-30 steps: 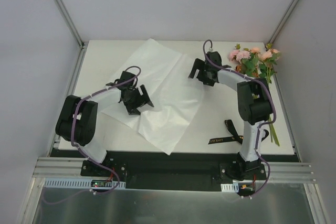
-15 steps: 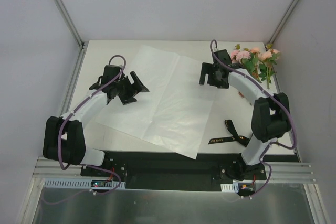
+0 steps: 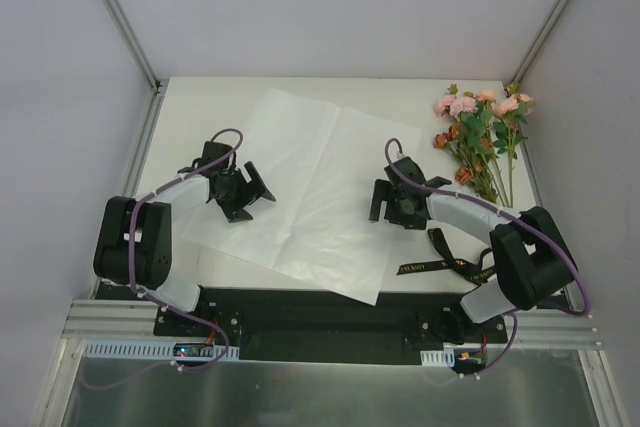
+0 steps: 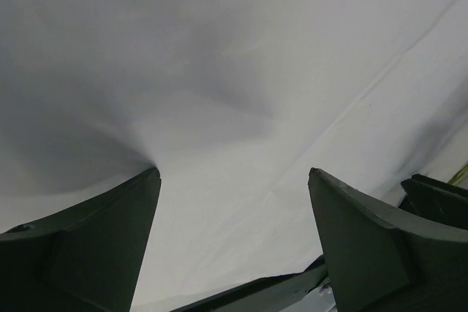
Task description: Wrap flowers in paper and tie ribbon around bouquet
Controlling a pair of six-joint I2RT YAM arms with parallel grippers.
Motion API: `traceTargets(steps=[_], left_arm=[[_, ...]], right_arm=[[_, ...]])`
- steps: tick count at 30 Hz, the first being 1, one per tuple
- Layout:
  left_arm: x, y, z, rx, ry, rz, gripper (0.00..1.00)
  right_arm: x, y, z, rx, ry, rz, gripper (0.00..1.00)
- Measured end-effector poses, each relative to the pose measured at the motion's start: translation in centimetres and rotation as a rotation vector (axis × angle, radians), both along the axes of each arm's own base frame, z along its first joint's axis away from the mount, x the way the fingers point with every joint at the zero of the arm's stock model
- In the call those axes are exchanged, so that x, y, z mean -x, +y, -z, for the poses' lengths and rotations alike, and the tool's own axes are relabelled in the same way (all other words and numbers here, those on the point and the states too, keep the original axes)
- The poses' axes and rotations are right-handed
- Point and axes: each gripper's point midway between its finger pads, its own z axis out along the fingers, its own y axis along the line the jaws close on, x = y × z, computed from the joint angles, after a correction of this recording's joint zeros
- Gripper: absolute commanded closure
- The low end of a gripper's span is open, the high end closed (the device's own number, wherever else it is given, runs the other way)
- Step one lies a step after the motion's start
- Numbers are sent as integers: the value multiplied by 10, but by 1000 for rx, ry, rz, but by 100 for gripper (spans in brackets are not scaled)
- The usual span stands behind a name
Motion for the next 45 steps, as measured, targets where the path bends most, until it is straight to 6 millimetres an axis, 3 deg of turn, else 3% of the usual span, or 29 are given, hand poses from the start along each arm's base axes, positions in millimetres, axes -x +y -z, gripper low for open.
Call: traceTargets(steps=[5,9,16,19,22,25,28,30,32,36,39,41,45], left_arm=[[21,2,0,10,-19,-15,15],[33,-1,-1,37,-39,-33,15],[58,-38,-4,115,-33,14,12],[68,-53,-7,146,-11,33,12],[76,-64,-15,193,-3,72,9],[69,-61,-42,234,-92,91,8],[45,-45,-76,252,-224,53,11],[26,-32,-94,249,-288,22,12],[10,-23,-97,231,-302,4,13],[-2,-24,-68,207,-194,18,13],[4,-26,-27,182,-50,18,13],[12,-31,-7,170,25,28,13],[7,-56,-8,202,41,85,13]], right_arm=[[-17,4,4,12,-25,31,4],[-49,17,4,30,-56,27,4],[-137,63,-6,4,-144,-54,4],[-178,88,-21,-41,-208,-97,4],[-218,108,-51,-64,-288,-135,4],[-233,110,-88,-49,-352,-152,4],[-216,95,-114,-25,-367,-144,4],[-189,79,-122,-18,-351,-134,4],[-149,62,-121,-32,-306,-125,4],[-79,47,-97,-117,-216,-117,4],[-43,34,-64,-101,-129,-106,4],[-31,18,-51,-82,-98,-82,4],[-40,-22,-63,-88,-132,22,3]])
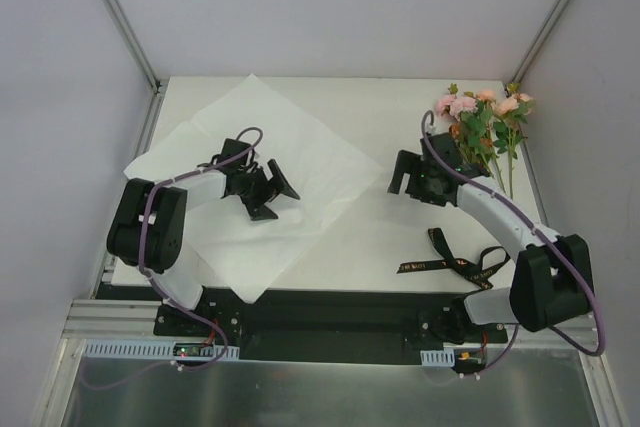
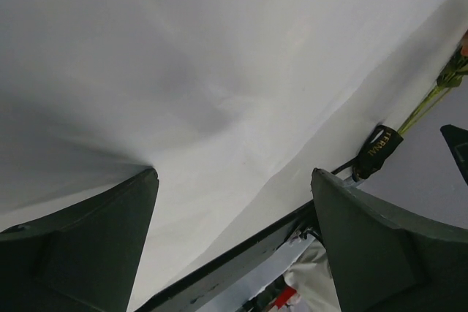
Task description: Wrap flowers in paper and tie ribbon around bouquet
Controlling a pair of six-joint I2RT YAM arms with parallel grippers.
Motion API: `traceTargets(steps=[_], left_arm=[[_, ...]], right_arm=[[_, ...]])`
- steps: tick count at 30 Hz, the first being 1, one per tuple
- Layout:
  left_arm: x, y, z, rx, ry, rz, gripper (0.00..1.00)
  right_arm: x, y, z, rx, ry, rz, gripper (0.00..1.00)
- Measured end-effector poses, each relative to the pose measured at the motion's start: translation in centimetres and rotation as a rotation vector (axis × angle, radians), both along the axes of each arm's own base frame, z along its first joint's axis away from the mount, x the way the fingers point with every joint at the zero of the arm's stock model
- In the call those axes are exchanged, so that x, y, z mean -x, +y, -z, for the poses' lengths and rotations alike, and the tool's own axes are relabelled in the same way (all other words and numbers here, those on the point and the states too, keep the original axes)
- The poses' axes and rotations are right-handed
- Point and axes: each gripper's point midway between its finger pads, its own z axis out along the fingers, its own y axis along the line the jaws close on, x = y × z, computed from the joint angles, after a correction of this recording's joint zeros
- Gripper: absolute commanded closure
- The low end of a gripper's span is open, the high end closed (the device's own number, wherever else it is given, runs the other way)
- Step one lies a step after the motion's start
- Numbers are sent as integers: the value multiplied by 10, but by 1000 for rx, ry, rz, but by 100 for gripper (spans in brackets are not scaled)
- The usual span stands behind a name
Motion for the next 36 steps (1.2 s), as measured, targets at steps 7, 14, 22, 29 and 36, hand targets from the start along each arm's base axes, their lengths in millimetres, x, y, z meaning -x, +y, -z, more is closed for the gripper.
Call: traceTargets(steps=[7,14,22,29,36], left_arm=[[-18,-51,-1,59,-18,95,13],[-14,-61,-6,72,-47,140,10],[-15,-55,-57,69,-230,178,11],[-70,-54,-66,35,-226,68,18],[-100,-49,2,-56,-17,-1,18]], right_arm=[[-11,-44,-36,-34,-124,82,1],[-9,-61,-46,39,-174,20,1],[-26,-134,-59,79,-197,179,5],[-49,-206,-54,202,-148,294,16],[-57,-284,-13,164,-32,433,29]])
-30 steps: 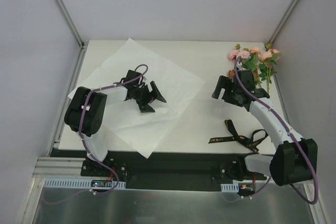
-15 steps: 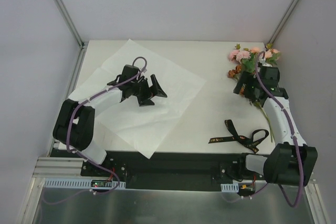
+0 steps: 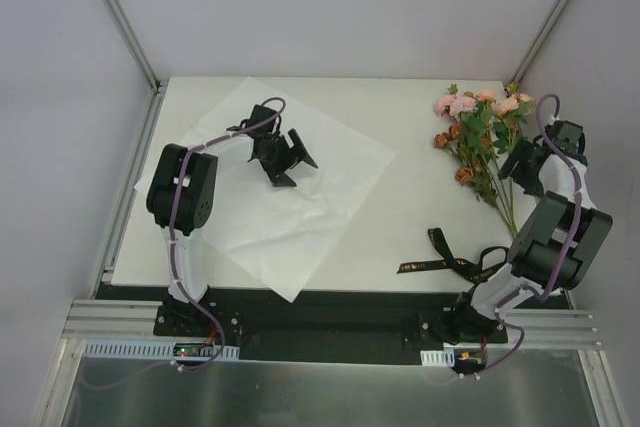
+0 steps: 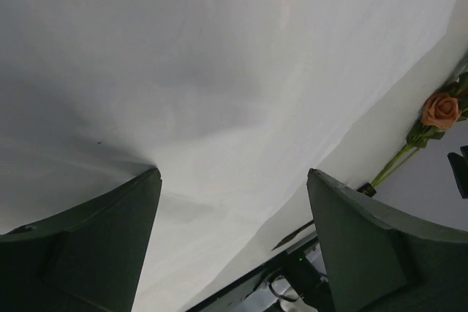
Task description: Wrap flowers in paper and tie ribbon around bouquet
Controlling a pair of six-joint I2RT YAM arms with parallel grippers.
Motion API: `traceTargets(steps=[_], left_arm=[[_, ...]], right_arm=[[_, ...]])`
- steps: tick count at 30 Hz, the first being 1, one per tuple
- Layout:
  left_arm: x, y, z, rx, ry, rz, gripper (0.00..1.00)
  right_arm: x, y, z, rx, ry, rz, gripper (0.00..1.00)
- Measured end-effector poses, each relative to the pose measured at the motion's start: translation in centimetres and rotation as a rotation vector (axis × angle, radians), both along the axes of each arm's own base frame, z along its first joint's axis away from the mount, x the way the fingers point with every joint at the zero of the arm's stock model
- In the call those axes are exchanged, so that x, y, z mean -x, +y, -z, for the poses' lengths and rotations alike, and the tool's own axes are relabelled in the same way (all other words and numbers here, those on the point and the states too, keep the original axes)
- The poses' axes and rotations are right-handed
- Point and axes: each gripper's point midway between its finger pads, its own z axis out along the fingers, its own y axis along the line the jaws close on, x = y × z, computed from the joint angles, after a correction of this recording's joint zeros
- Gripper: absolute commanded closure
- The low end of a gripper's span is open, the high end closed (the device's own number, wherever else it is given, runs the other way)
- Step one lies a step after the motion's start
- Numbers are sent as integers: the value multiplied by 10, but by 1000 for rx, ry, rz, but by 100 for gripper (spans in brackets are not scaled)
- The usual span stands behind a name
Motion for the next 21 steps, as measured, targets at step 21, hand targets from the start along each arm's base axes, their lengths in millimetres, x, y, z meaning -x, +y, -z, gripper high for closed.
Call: traceTargets(steps=[21], left_arm=[[34,-38,-50,20,-167,315,14]], right_arm=[[-52,-34,52,40,96,-106,51]])
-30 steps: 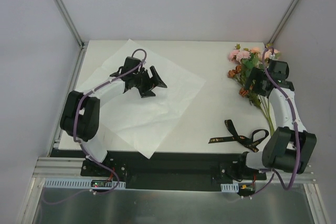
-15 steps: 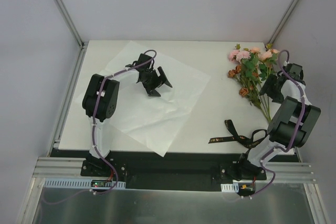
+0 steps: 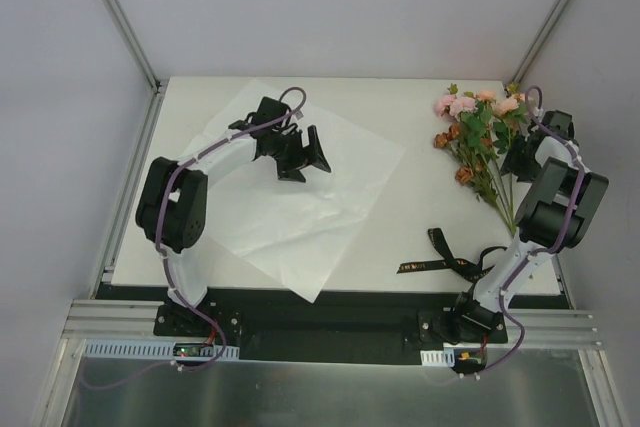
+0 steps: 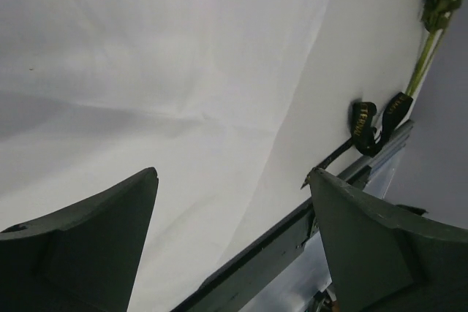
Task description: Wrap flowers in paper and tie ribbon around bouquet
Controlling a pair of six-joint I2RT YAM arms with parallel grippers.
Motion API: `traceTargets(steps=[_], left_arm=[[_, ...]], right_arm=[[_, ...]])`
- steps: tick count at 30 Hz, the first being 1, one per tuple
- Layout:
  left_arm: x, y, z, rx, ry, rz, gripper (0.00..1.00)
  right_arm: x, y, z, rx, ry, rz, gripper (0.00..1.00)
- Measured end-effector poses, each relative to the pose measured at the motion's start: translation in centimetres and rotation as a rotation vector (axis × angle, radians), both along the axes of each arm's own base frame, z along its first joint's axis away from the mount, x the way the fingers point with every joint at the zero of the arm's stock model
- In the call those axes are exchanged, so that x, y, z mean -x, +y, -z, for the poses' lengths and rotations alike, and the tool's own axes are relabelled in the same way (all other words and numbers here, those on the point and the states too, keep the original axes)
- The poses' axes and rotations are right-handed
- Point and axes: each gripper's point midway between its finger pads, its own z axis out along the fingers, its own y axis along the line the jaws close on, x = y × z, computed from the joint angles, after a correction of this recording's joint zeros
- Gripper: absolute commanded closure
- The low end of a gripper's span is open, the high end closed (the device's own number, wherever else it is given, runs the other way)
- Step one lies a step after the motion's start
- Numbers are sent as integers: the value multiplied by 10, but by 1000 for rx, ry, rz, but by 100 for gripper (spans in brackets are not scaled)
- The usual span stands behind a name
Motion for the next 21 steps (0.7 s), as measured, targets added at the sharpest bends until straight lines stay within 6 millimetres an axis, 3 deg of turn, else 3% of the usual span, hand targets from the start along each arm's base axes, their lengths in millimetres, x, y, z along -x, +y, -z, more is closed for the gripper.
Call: traceTargets(steps=[4,7,14,21], left_arm=[[10,-4,-51,84,-113,73,14],[22,-6,-73,140,-146,112,14],[49,-4,-57,156,-58,148,14],[55,-6,-59,173,-35,155,14]], right_arm=[[2,5,13,-16,32,-36,51],[1,7,13,-9,36,-60,53],[1,14,25,7,80,-130,67],[-9,26,30,43,106,-215,68]])
